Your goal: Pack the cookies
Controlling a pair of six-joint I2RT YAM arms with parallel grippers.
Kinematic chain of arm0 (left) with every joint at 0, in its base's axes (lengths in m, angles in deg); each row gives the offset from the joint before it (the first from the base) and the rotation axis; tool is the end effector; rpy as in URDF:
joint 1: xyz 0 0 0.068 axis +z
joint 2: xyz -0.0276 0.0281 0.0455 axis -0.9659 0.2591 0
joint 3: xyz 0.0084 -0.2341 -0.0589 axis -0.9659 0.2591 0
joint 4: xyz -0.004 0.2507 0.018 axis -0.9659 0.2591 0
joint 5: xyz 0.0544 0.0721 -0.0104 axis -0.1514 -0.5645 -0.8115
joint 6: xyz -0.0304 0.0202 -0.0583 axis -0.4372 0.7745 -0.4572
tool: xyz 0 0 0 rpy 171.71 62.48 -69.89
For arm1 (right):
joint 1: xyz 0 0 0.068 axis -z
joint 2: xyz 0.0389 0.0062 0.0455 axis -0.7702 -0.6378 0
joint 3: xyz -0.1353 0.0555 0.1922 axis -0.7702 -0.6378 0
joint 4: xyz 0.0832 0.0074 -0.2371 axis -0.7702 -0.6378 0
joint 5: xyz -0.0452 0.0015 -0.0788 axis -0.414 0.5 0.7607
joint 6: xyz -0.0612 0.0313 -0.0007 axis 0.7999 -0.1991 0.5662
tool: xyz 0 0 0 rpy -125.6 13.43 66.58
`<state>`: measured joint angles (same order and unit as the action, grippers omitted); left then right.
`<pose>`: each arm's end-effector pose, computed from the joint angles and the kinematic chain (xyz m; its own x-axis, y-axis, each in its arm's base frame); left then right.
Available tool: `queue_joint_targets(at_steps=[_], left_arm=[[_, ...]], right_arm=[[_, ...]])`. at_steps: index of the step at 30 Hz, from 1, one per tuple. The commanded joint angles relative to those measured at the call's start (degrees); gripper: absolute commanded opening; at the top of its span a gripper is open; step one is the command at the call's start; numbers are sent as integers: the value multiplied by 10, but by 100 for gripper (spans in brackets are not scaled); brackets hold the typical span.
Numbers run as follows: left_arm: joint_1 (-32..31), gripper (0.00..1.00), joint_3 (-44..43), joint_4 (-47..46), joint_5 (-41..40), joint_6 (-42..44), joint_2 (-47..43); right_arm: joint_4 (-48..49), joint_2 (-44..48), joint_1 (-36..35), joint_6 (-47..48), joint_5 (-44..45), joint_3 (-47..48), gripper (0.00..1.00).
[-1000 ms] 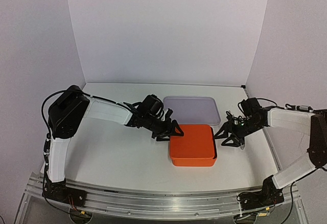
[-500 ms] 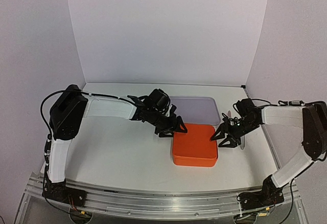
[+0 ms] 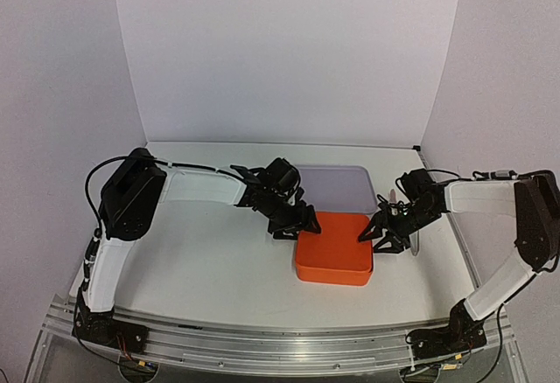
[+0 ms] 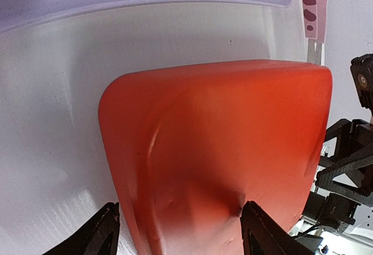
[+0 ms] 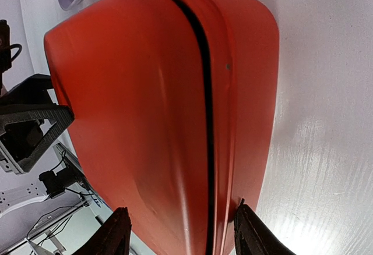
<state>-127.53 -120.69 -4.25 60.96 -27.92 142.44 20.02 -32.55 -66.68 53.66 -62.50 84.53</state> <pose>0.2673 -0.3837 0.1236 -0.9737 0.1453 -0.1754 0.2254 0.7271 -0.6485 0.2570 0.1070 0.1249 -0.9859 0.1481 -0.0774 0.0668 0.7740 0.6297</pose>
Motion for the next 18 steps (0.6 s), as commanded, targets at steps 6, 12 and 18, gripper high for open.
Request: queue_joint_targets(at_steps=[6, 12, 18], left_arm=[[-8, 75, 0, 33, -37, 17, -52], [-18, 76, 4, 27, -38, 21, -73], [-20, 76, -15, 42, -27, 28, -64]], right_arm=[[8, 8, -5, -4, 2, 14, 56], [8, 16, -5, -3, 2, 9, 56], [7, 20, -5, -2, 2, 10, 56]])
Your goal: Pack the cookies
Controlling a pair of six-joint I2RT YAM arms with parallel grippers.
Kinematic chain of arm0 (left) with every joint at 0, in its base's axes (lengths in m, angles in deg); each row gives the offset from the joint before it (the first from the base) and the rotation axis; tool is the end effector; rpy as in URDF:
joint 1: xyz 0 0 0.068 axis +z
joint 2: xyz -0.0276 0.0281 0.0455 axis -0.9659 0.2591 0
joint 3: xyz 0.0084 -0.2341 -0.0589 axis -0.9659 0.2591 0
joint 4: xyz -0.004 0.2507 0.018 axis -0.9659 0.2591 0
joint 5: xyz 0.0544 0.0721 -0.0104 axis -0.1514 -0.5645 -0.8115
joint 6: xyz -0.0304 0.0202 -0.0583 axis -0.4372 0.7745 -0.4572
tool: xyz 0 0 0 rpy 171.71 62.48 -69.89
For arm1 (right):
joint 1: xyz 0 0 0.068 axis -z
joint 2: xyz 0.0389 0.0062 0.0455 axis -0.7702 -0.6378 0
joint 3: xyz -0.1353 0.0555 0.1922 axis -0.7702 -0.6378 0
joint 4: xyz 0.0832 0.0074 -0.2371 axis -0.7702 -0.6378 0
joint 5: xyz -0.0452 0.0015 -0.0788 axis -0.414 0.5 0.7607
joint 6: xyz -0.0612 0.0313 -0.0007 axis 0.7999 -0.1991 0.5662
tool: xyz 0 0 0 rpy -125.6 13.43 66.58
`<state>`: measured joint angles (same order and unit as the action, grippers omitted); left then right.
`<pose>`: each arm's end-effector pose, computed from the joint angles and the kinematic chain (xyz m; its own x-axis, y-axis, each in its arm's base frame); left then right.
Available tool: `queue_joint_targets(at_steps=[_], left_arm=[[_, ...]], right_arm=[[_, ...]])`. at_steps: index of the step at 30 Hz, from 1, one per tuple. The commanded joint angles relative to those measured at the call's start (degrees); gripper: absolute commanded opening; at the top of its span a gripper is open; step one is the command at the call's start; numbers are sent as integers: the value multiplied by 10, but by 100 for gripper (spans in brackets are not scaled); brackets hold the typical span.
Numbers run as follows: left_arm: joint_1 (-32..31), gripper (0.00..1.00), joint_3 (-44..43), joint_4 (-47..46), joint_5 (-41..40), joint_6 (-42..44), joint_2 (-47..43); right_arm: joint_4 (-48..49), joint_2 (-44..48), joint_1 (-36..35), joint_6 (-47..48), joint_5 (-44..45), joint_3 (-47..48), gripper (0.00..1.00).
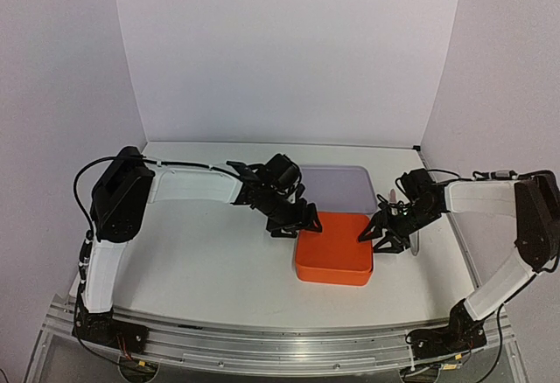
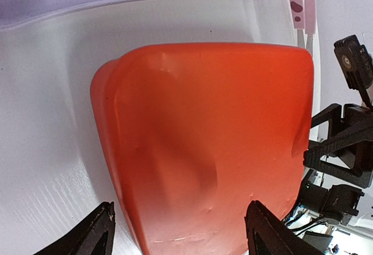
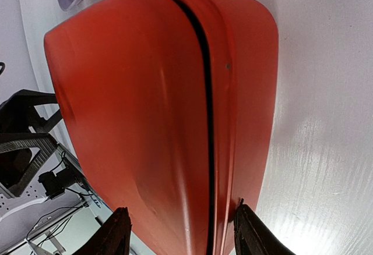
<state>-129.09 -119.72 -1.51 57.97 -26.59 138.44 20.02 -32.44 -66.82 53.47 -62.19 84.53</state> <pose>0.2540 -0.3824 0.1449 -0.9613 0.1625 -0.2223 0.2680 0.7378 -0.6196 0.2569 0.1074 0.1253 -0.9855 0.1499 -0.0791 0.0678 0.7762 0.6268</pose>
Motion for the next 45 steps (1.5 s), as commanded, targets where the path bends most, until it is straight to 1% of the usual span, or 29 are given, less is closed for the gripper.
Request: queue_joint_targets(at_steps=[1, 15, 21, 24, 26, 31, 38, 45], left_arm=[[-4, 76, -29, 19, 4, 16, -20], [-18, 75, -71, 39, 14, 24, 2], [-20, 74, -78, 33, 22, 23, 14], [-19, 74, -87, 38, 23, 23, 24], [-20, 74, -92, 48, 18, 25, 30], [-21, 74, -100, 60, 22, 28, 45], [-21, 71, -112, 71, 26, 34, 56], [-24, 70, -115, 78, 29, 36, 63]], right_arm=[[7, 19, -4, -1, -3, 11, 56], [8, 16, -5, 0, -17, 16, 55], [8, 12, -9, 0, -17, 15, 52], [7, 12, -10, -2, -11, 15, 49], [7, 11, -10, -6, -9, 12, 45], [8, 3, -9, -14, -11, 5, 41], [8, 1, -9, -23, -12, -5, 30], [8, -7, -9, -29, -11, -26, 24]])
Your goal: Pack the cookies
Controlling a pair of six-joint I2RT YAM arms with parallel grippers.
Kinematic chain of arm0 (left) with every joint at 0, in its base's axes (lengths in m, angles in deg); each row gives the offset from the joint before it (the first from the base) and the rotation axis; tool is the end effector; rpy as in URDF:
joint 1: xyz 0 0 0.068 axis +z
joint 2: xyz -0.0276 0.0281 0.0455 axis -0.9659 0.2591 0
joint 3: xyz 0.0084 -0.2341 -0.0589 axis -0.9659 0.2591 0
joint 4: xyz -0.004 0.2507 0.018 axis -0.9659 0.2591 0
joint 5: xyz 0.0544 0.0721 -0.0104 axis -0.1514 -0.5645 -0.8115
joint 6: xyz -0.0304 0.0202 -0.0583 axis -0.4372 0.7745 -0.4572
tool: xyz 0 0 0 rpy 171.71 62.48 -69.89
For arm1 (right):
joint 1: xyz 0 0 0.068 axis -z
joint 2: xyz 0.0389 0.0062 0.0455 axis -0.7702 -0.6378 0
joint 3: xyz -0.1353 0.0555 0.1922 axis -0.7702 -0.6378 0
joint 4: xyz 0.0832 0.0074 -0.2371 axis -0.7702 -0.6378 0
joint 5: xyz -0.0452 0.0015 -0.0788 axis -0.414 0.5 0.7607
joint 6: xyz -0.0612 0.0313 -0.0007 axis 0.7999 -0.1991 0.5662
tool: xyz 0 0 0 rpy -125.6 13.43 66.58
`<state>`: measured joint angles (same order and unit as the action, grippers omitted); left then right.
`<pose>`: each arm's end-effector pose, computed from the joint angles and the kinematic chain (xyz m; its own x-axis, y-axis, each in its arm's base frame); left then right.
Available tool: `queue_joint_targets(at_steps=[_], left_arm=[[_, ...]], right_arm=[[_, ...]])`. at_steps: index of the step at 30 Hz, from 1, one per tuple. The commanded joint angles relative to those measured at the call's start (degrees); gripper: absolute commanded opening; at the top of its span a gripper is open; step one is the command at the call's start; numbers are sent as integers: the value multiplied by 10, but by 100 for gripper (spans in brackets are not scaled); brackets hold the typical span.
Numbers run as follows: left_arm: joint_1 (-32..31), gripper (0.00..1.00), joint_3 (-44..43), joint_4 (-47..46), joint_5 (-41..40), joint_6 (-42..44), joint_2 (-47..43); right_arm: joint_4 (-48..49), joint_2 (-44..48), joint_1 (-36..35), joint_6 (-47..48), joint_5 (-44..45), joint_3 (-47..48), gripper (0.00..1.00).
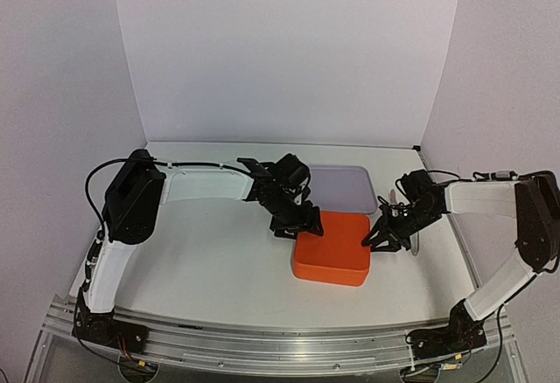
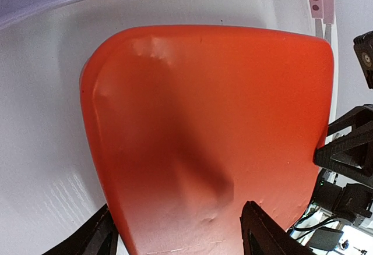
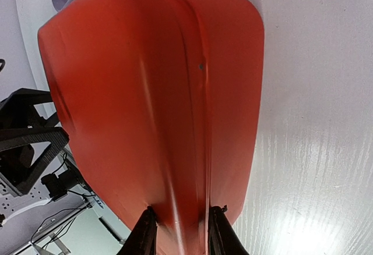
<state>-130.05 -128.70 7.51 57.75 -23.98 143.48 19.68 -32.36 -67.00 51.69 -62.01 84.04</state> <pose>0.2539 -0.3954 0.1426 -0.9558 0.2261 -0.1881 0.2937 0.7688 -0.5681 0.2541 0.1073 0.1230 -0.9839 0.1717 -0.0492 0.1042 0.7754 0.6228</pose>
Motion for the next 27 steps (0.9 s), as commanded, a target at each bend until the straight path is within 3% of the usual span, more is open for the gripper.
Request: queue_joint_targets(at_steps=[1, 5, 18, 27], left_arm=[[-14, 70, -26, -10, 31, 9, 14], [-15, 70, -25, -4, 32, 10, 20], [-38, 66, -100, 99, 15, 33, 71], [-51, 66, -114, 102, 16, 37, 80]], right_arm=[[11, -10, -8, -12, -11, -26, 24], [10, -25, -7, -23, 1, -44, 22], [-16, -34, -52, -36, 40, -30, 32], [-20, -46, -95, -68, 73, -27, 36]])
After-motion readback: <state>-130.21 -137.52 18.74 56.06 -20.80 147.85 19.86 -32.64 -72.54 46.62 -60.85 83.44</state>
